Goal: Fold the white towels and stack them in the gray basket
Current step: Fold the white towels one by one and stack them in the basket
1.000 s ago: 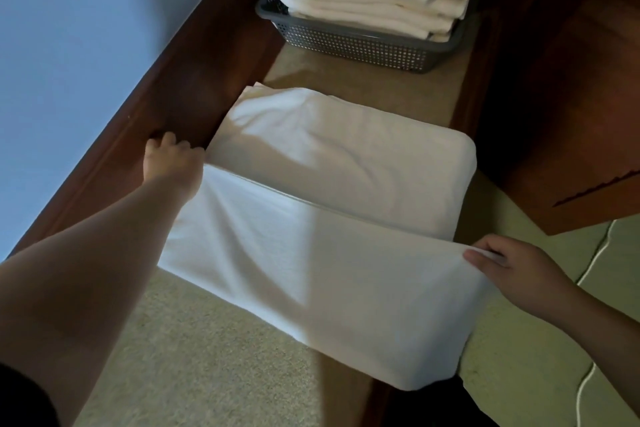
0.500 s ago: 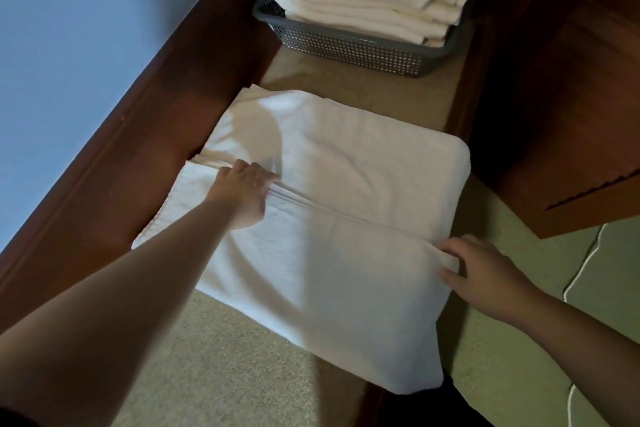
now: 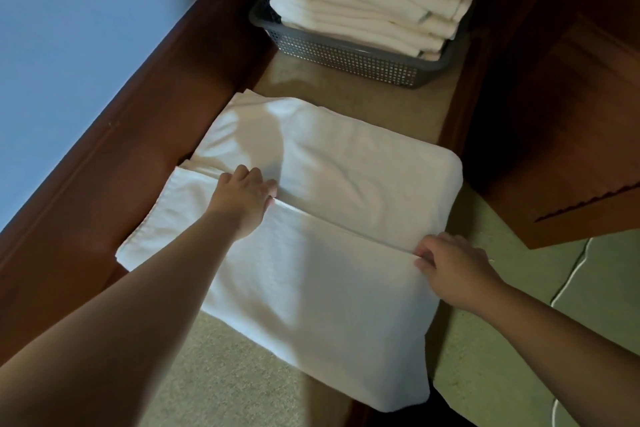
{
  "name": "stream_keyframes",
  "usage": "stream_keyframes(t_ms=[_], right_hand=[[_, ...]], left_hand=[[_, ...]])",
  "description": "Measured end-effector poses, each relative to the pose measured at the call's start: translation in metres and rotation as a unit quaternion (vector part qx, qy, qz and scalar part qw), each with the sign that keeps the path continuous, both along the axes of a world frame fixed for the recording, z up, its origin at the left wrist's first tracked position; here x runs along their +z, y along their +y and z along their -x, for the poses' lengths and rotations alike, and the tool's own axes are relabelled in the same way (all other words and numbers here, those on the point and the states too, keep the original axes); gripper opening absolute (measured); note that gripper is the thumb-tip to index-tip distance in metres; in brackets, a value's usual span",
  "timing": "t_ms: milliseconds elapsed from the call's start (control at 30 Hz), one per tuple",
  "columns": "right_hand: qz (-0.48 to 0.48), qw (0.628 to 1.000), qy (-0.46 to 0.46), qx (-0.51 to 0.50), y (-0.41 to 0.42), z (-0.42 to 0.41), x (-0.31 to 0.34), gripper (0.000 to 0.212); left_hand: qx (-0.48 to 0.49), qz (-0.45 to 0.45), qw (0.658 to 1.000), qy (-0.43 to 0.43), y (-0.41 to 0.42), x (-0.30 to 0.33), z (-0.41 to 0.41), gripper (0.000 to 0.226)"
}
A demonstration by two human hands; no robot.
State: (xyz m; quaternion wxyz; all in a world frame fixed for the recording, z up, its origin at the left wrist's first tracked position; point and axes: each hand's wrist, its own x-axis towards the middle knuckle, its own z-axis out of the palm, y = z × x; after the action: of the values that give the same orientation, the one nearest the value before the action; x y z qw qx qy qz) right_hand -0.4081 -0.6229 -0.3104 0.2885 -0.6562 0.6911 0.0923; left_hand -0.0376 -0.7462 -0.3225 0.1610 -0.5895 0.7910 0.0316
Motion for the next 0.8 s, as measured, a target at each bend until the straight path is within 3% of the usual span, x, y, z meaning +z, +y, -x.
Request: stream_keyframes(t_ms=[133,300,600,700,800], right_hand=[[0.034,0.992,-0.089,-0.081,-0.026,0.008,0.008,0.019],[0.092,0.986,-0.074,-0.118,-0.094,0.015,0.011,0.063],[0.056,0.997,0.062,-0.003,-0.168,0.019,-0.01,0.087],[0.03,0.993,0.111,0.007,-0.179,0.019,-0.003,0.076],[0.025,0.994,0.102,0.016,-0.175,0.023,0.0,0.053]], left_hand=[[0.104,-0.015,0.993,0.053,-0.031,0.019,0.03,0.033],[-0.008,-0.022,0.999,0.041,-0.087,0.034,0.093,0.066],[-0.132,-0.07,0.985,-0.081,-0.16,0.011,0.159,0.103],[-0.147,-0.072,0.98,-0.115,-0.174,0.017,0.162,0.099],[-0.168,-0.098,0.966,-0.171,-0.175,0.021,0.157,0.087]])
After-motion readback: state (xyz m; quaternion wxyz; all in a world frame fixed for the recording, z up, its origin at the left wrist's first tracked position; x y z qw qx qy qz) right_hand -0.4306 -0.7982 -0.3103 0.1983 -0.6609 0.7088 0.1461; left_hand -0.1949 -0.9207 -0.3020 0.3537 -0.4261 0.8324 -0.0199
